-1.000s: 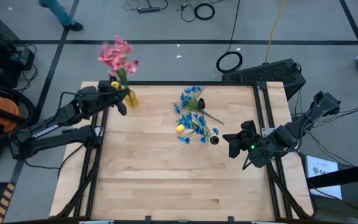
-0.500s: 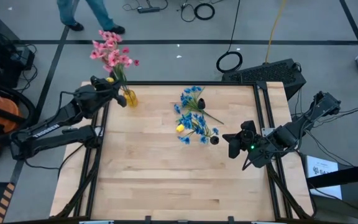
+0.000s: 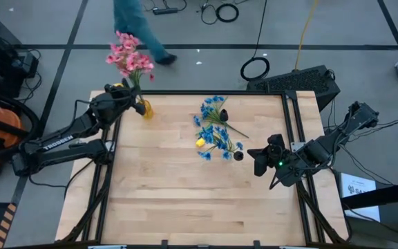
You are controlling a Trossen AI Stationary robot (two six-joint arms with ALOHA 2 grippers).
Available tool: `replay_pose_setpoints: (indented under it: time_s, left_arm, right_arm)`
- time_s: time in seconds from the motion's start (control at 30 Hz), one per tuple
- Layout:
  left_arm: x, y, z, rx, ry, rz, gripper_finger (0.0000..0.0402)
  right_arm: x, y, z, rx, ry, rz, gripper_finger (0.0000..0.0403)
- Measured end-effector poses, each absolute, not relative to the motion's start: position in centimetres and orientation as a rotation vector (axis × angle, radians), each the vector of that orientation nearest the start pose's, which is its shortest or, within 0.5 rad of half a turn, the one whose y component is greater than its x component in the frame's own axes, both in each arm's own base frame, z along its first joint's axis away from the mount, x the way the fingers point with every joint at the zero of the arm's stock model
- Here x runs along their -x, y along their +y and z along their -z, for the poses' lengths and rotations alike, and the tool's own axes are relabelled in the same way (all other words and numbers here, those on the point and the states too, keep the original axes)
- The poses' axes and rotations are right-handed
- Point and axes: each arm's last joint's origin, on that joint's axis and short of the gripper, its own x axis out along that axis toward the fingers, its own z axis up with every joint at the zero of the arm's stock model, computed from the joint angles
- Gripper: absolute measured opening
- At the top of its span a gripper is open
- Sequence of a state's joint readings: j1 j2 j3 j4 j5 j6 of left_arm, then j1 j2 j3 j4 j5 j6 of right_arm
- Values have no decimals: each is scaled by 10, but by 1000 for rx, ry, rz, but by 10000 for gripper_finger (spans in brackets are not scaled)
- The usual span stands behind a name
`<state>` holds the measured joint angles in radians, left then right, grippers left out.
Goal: Sort flowers into vase by color
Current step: Put the pink flowers into the yellow vase
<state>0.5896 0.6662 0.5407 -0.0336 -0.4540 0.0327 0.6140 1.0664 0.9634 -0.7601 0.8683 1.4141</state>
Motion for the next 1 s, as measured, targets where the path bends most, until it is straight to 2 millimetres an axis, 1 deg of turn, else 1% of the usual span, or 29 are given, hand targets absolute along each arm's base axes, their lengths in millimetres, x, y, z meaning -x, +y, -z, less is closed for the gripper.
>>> replay_pose_setpoints:
  time_s: [0.1,0.23,0.37,0.47,0.53,0.6,0.73,0.83,1.0]
  left_arm:
    - [-122,97,-283,-24,160,-1044,0]
    - [-122,98,-283,-53,175,-1064,0]
    - [-120,98,-283,-55,184,-1124,0]
    - [-121,99,-281,-49,201,-1136,0]
    - [-123,100,-277,-33,224,-1135,0]
    - [-125,102,-272,16,211,-1141,0]
    - [-130,105,-258,87,206,-1146,0]
    - [-132,107,-250,100,239,-1148,0]
    - [-136,110,-244,92,282,-1162,2]
  right_arm:
    - [-175,96,-303,-776,334,603,0]
    - [-175,96,-303,-776,334,603,0]
    - [-175,96,-303,-774,335,602,0]
    - [-175,96,-303,-772,336,602,0]
    - [-175,96,-303,-768,337,601,0]
    - [-175,96,-303,-765,338,600,0]
    - [-175,96,-303,-765,338,600,0]
    - [-175,96,-303,-764,338,600,0]
    - [-175,96,-303,-764,338,600,0]
